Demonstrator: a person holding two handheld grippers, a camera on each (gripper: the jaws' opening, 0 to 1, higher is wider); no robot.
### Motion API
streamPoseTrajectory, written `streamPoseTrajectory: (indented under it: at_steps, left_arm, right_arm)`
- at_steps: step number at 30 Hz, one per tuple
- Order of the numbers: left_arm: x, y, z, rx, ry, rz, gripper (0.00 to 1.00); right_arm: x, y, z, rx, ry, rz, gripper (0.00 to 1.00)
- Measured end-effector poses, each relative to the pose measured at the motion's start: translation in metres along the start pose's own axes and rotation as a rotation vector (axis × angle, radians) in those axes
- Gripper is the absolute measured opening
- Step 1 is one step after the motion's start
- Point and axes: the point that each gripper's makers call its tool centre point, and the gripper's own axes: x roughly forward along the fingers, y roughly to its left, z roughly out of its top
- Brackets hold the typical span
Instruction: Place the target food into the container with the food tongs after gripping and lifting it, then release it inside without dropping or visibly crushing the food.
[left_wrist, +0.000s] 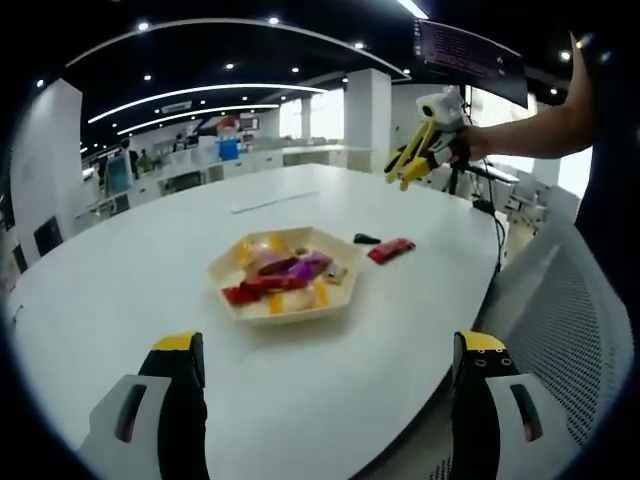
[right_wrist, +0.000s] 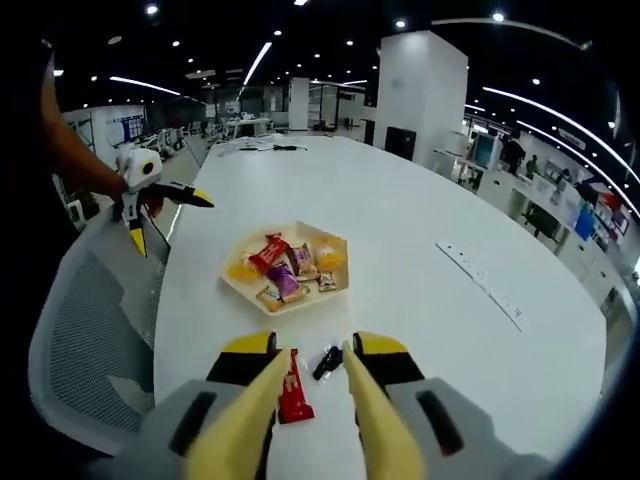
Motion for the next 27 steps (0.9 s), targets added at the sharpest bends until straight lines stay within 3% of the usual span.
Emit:
streamPoseTrajectory:
  at_steps: [17,27]
  left_arm:
    - [0.001,-0.001,-0.003,0.014,0.018,-0.004,0.99]
    - [0.002,0.000,-0.006,0.013,0.029,-0.004,0.99]
  right_arm:
    - [0.028,0.013,-0.034,0.020,0.043,0.055,0.30]
    - [0.045,0.021,-0.057,-0.026,0.113,0.076,0.29]
